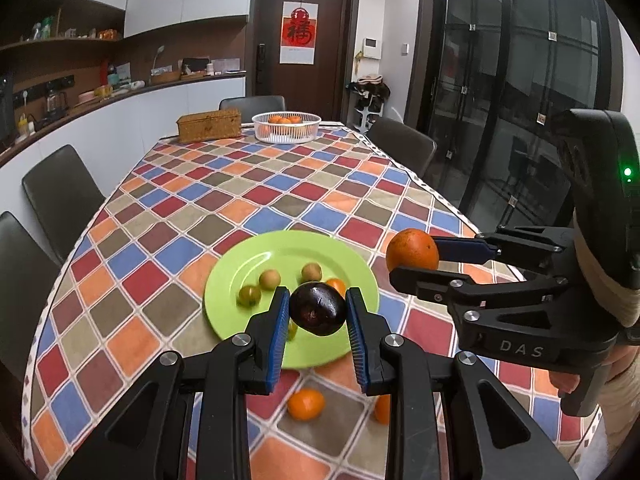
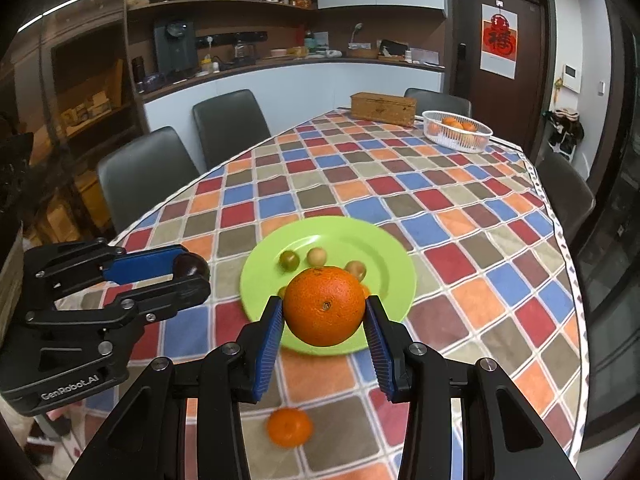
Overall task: Organize fruits
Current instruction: 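Carry the plum and the large orange over the green plate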
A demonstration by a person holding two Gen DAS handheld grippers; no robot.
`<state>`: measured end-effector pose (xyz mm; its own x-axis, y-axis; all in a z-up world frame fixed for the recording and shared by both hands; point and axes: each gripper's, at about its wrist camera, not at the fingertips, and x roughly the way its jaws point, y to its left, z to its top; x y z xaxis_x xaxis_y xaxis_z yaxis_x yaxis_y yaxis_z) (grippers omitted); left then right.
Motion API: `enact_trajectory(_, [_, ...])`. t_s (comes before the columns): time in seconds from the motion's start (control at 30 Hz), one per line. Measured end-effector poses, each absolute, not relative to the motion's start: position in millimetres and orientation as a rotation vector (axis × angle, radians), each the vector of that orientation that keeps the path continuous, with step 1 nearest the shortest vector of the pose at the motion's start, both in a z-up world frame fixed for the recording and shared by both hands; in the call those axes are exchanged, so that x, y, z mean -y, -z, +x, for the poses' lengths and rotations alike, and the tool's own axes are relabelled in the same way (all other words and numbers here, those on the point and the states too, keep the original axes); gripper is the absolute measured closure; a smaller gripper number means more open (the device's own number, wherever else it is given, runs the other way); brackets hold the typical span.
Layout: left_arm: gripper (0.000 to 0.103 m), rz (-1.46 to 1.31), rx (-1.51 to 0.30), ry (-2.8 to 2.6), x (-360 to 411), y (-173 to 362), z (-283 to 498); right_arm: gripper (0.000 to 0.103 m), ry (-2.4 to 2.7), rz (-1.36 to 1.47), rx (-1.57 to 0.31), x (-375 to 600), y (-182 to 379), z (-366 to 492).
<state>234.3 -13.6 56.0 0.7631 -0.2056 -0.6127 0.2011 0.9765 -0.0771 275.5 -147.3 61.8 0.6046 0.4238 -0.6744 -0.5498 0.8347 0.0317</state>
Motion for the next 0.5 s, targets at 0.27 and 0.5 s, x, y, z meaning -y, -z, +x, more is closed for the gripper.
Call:
enact_trajectory(0.27, [0.075,-0.016,-0.701,0.230,9,-48,280,0.061,-0.533,-0.180,-0.778,142,-51,322])
enact_trajectory(0.5, [0.075,-0.044,-0.784,0.231,4,-27,321,0.061,-0.522,-0.150,-0.872,139,-27,365])
